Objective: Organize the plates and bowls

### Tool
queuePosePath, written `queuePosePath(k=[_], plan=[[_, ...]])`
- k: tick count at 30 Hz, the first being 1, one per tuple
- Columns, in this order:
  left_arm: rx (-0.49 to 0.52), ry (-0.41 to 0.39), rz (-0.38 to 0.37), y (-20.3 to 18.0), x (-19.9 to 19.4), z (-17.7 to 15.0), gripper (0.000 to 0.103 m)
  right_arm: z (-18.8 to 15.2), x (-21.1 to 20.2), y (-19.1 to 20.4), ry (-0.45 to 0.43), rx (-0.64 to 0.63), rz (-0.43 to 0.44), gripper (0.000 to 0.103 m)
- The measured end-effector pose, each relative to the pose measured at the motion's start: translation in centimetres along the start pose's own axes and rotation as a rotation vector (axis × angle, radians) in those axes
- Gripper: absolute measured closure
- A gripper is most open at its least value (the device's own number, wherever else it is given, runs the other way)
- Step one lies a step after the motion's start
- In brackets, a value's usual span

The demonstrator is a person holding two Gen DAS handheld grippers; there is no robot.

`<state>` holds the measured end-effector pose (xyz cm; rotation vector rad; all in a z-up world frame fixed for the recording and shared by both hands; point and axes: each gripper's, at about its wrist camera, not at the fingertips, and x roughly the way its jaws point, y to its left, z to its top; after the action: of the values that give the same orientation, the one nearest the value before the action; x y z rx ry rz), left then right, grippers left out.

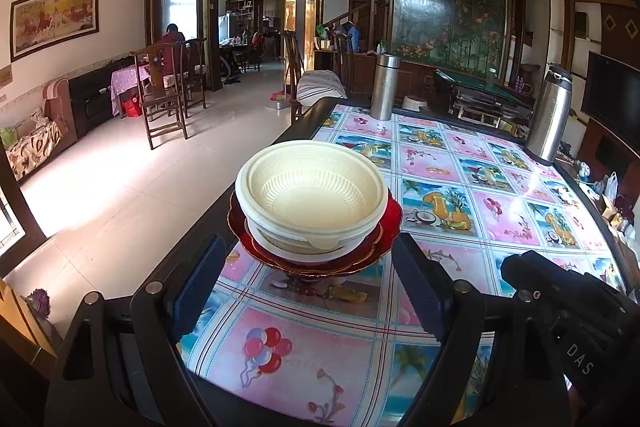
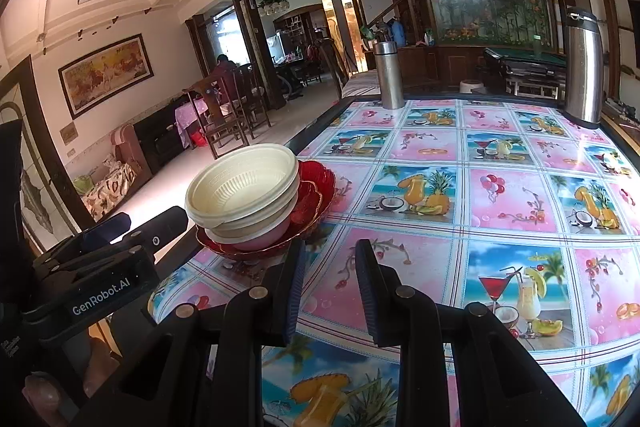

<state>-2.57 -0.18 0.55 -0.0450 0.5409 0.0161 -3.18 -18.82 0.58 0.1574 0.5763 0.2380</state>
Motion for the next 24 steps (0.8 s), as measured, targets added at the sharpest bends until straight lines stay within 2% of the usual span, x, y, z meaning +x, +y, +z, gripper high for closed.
queuePosePath(k=[5,18,24], plan=[[-0.018,-0.003,-0.014,0.5,-0.1,0.1,0.017,-0.1,0.0,0.3,0.002,-0.005,-0.002,0.075],[-0.017,0.011,0.073,1.5,0.3,0.2,0.017,0.7,0.4,3.1,-0.011,-0.067,0.02,0.075],[-0.006,0.016,0.064,1.5,0.5,0.2,0.017,0.7,0.7,3.0,-0.003,-0.063,0.018,0.075]])
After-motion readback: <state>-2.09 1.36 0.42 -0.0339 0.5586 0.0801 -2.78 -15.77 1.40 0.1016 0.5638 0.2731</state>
